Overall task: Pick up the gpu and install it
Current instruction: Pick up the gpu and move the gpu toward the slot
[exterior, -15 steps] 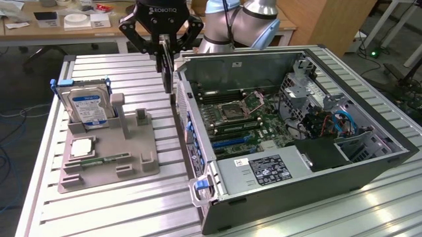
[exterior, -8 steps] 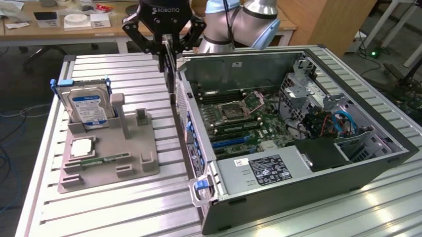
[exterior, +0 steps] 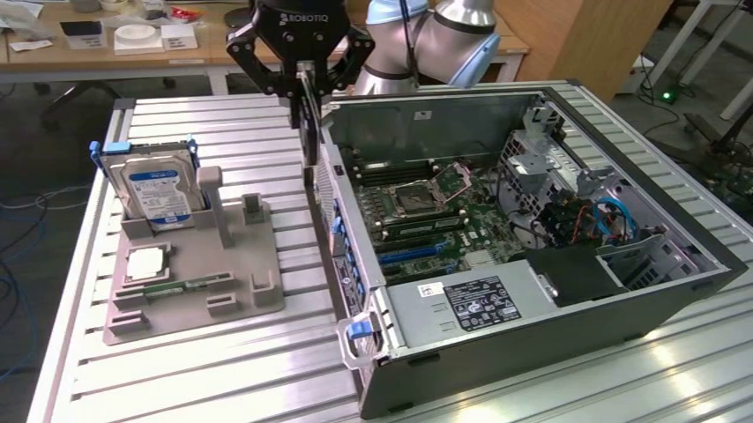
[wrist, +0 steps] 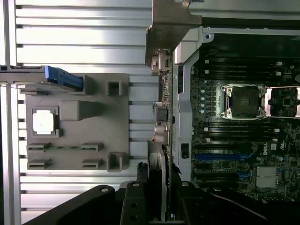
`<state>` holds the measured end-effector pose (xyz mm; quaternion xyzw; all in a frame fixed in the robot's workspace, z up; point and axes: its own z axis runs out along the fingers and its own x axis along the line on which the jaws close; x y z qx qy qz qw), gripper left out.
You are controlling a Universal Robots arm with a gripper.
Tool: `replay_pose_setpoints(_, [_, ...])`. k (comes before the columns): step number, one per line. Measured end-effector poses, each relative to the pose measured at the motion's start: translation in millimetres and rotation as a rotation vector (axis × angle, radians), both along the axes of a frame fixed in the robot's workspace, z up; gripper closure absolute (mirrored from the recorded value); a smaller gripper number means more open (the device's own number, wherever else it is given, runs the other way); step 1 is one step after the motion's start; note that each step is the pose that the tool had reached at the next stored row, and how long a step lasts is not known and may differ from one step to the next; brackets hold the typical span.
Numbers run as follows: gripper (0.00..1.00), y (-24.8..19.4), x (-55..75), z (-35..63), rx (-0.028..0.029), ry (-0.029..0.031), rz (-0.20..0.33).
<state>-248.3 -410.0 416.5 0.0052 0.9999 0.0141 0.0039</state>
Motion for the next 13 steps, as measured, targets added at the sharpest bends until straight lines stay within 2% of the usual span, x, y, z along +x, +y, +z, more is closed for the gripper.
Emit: replay_pose_setpoints(13, [0.73, 0.0, 12.4, -0.1, 0.0001, -0.0001, 0.000])
